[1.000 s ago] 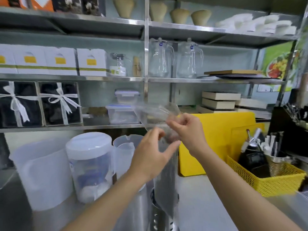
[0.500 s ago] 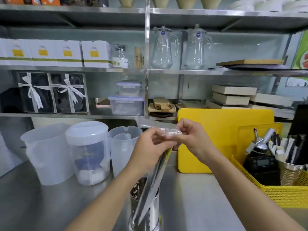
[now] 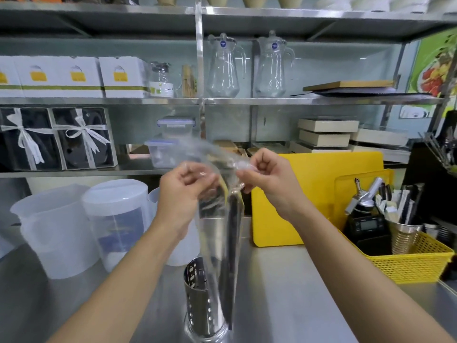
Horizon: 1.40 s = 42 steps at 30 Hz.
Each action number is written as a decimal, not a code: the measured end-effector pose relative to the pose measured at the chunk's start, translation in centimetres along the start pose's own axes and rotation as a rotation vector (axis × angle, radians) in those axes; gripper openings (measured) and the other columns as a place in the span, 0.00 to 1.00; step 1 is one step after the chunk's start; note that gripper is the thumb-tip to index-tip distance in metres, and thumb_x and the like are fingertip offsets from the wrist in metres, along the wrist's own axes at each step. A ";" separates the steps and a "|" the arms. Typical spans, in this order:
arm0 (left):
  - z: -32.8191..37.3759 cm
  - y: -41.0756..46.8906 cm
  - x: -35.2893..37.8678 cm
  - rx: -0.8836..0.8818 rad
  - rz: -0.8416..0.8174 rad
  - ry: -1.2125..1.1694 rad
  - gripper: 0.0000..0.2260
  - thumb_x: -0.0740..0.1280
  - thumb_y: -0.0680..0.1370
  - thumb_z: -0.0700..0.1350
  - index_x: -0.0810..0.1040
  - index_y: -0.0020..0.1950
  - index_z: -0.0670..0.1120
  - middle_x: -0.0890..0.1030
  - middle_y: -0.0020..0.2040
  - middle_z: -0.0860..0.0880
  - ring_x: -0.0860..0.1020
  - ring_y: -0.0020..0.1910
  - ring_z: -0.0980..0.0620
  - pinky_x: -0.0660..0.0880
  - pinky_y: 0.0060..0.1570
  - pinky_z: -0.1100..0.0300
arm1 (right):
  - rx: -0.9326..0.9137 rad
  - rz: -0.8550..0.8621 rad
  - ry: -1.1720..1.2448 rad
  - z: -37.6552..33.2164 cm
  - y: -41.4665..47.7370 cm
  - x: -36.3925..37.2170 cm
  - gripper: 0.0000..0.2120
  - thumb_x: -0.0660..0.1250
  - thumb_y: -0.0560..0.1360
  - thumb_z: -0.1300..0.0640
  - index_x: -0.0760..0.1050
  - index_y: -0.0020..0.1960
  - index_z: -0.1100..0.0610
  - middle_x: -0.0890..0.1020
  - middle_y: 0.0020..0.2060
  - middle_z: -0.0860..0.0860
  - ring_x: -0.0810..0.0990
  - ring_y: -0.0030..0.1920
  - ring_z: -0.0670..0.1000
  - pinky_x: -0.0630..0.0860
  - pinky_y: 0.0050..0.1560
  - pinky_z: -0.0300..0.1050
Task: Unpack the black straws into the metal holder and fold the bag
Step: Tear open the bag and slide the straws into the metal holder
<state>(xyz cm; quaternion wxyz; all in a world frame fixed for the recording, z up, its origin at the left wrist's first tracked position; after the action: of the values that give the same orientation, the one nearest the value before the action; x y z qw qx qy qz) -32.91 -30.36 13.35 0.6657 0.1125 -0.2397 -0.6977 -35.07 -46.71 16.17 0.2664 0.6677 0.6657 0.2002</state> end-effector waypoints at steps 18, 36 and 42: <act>0.6 2.1 -6.6 0.146 0.337 0.347 0.16 0.63 0.75 0.33 0.66 0.38 0.54 0.74 0.41 0.54 0.81 0.43 0.40 0.79 0.45 0.46 | 0.235 0.324 0.119 3.6 -2.5 -6.8 0.11 0.62 0.76 0.66 0.63 0.39 0.57 0.82 0.33 0.59 0.82 0.29 0.55 0.77 0.24 0.42; -2.0 -4.1 11.3 0.122 -0.517 0.589 0.26 0.70 0.70 0.44 0.66 0.65 0.49 0.73 0.61 0.51 0.72 0.61 0.53 0.70 0.62 0.52 | 0.136 0.543 -0.256 1.8 -3.1 -5.6 0.12 0.64 0.72 0.64 0.64 0.35 0.53 0.80 0.42 0.66 0.81 0.41 0.64 0.80 0.40 0.62; -2.8 -3.0 10.2 0.051 -0.431 0.558 0.20 0.67 0.72 0.43 0.65 0.62 0.48 0.77 0.57 0.49 0.77 0.54 0.52 0.76 0.55 0.49 | 0.035 0.362 -0.281 1.1 -3.5 -2.1 0.09 0.67 0.73 0.53 0.69 0.36 0.50 0.78 0.29 0.43 0.77 0.33 0.41 0.77 0.36 0.39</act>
<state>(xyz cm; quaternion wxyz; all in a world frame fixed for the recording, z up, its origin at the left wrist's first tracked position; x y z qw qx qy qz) -35.10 -40.93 11.20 0.5399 0.3633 -0.0366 -0.7584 -37.16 -48.99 13.34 0.3045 0.8022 0.4946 0.1383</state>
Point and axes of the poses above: each hand's wrist, its own y-axis towards the middle knuckle, its own x-axis out of the palm, z = x × y, the point moved 10 cm from there along y, towards the middle knuckle
